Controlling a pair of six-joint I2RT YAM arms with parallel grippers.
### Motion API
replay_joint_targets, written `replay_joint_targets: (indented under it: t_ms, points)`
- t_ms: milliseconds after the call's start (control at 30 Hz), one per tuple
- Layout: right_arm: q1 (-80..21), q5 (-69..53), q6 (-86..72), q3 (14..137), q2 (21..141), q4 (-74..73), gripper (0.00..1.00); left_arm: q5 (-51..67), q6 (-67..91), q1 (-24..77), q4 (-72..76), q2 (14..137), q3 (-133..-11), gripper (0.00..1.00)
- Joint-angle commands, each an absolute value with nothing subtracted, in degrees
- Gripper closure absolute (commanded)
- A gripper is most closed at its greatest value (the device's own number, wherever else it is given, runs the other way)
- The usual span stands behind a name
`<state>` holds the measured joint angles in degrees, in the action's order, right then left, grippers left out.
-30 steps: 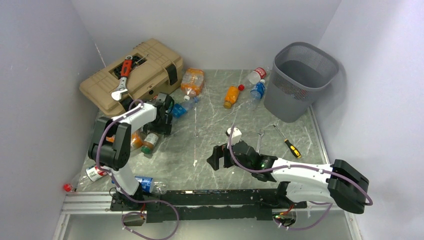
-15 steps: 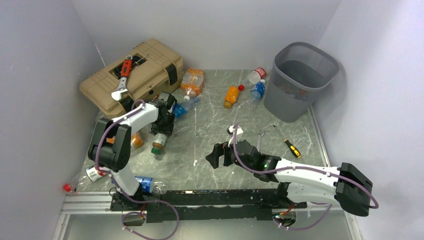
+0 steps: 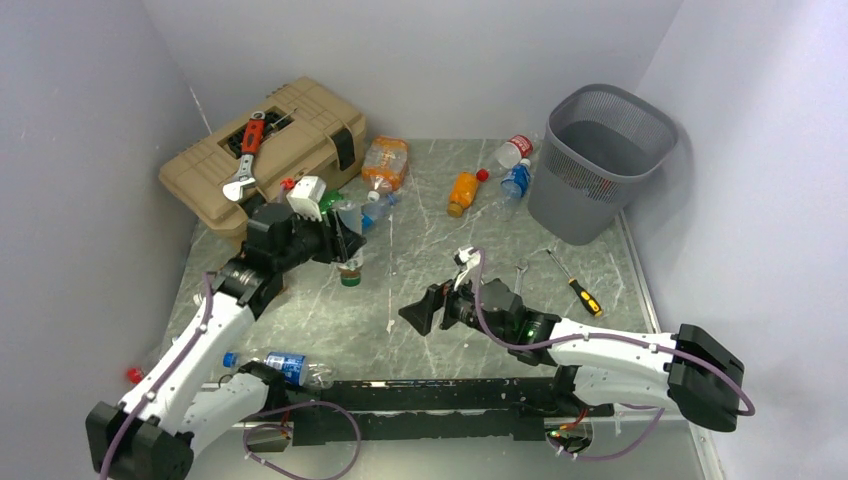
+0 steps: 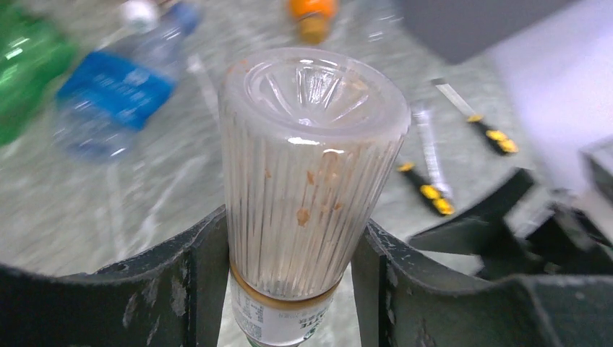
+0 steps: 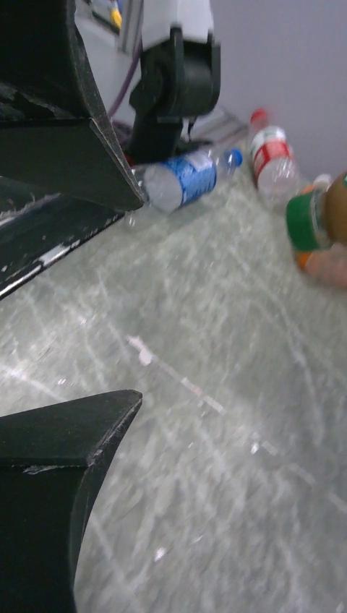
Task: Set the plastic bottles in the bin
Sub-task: Pick up the plastic bottle at the center of the board.
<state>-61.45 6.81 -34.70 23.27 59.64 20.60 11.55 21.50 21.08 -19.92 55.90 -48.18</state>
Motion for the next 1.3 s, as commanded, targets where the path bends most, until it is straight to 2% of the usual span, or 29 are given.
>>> replay_joint_targets:
  t_ms: [0, 167, 333, 433, 733, 1100, 1200, 1267]
  points:
    - [-61.9, 0.7, -33.4, 22.9, 59.0, 37.6, 0.0, 31.2, 31.5, 20.9, 3.7, 50.4, -42.5, 0.57]
    - [-64.1, 1.3, -29.6, 25.9, 61.6, 42.9, 0.0, 43.2, 42.1, 16.3, 23.8, 49.7, -36.0, 0.6]
    - [-66.0, 6.3, -27.5, 26.6, 63.1, 46.5, 0.02, 48.4, 51.1, 15.5, 39.8, 49.2, -30.9, 0.6]
    - [-66.1, 7.1, -27.2, 26.6, 63.9, 49.7, 0.04, 48.3, 51.9, 15.5, 41.4, 47.7, -29.7, 0.6]
    - [-66.1, 5.7, -26.1, 34.8, 71.2, 47.4, 0.09, 50.6, 53.7, 15.5, 44.4, 49.0, -29.6, 0.61]
    - [-66.0, 6.7, -25.3, 38.3, 74.9, 44.9, 0.3, 50.4, 53.9, 15.6, 44.2, 48.3, -29.4, 0.59]
    - [-66.1, 6.9, -24.9, 38.8, 75.3, 45.1, 0.4, 50.7, 54.1, 15.6, 44.3, 48.5, -29.4, 0.58]
    - [-66.1, 6.6, -24.1, 39.3, 75.4, 44.6, 0.52, 50.9, 54.1, 15.6, 44.2, 48.5, -29.4, 0.57]
